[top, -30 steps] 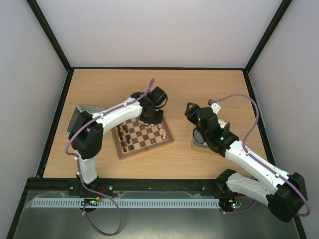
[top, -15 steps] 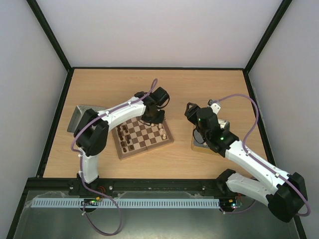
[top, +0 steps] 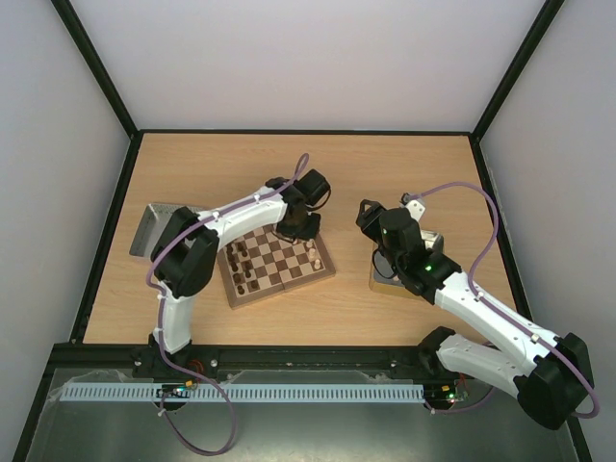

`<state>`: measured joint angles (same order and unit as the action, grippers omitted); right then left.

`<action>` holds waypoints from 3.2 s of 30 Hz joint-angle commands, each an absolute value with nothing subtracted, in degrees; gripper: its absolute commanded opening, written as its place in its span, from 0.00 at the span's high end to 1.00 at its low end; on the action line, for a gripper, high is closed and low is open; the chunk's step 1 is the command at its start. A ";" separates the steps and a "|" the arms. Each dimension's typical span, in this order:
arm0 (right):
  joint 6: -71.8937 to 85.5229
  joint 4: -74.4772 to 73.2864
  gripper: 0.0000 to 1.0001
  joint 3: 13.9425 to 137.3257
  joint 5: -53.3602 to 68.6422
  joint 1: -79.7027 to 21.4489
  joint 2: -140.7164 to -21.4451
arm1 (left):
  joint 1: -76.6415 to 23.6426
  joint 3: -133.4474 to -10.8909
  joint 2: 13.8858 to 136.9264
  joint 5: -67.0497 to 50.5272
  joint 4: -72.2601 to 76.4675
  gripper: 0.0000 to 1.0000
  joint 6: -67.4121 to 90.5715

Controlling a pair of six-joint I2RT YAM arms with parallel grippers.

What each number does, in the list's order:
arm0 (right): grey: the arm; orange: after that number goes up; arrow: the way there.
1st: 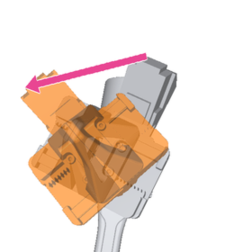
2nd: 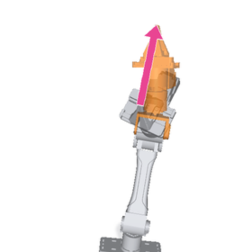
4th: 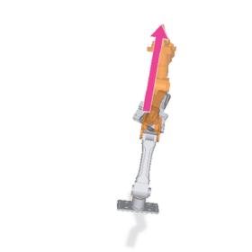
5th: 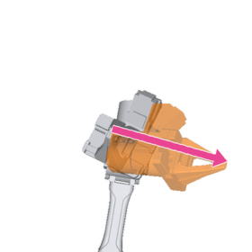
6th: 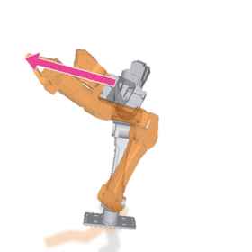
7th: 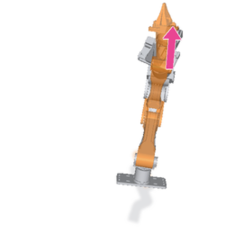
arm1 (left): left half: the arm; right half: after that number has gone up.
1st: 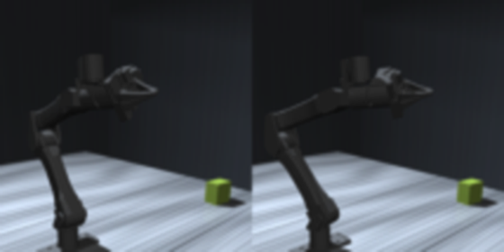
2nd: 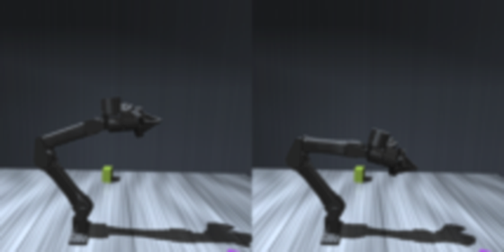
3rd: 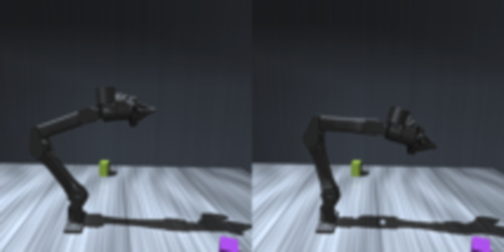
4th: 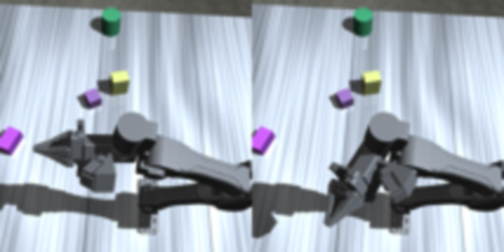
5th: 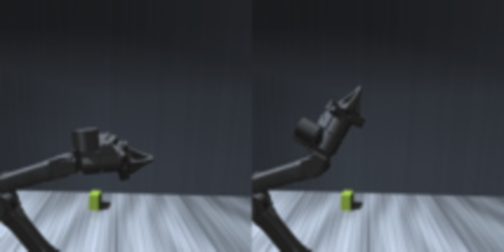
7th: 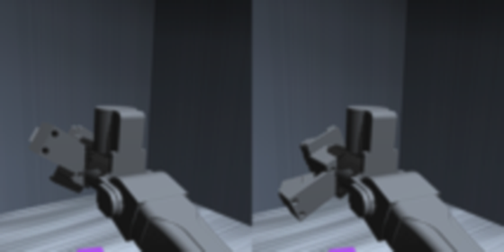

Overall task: Set up the chess pieces on the board
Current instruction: Place the chess piece on the chessboard, then pick up the chess piece from the storage box.

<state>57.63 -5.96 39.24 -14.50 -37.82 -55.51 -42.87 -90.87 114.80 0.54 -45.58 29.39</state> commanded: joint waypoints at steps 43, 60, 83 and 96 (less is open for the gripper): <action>41.24 -23.98 0.49 46.54 -9.09 -23.56 -66.92 | -38.06 -77.40 88.49 3.98 -31.96 0.47 29.86; 37.40 -17.31 0.71 45.15 -2.47 -18.38 -87.63 | -29.51 -62.69 77.27 -4.92 -21.45 0.46 28.48; 30.99 -4.13 0.72 43.49 -9.42 -17.94 -93.13 | -28.65 -61.53 76.63 -6.84 -20.39 0.46 29.47; 32.57 -2.26 0.79 42.50 -11.13 -17.93 -95.67 | -28.65 -61.54 76.62 -7.12 -20.54 0.46 29.61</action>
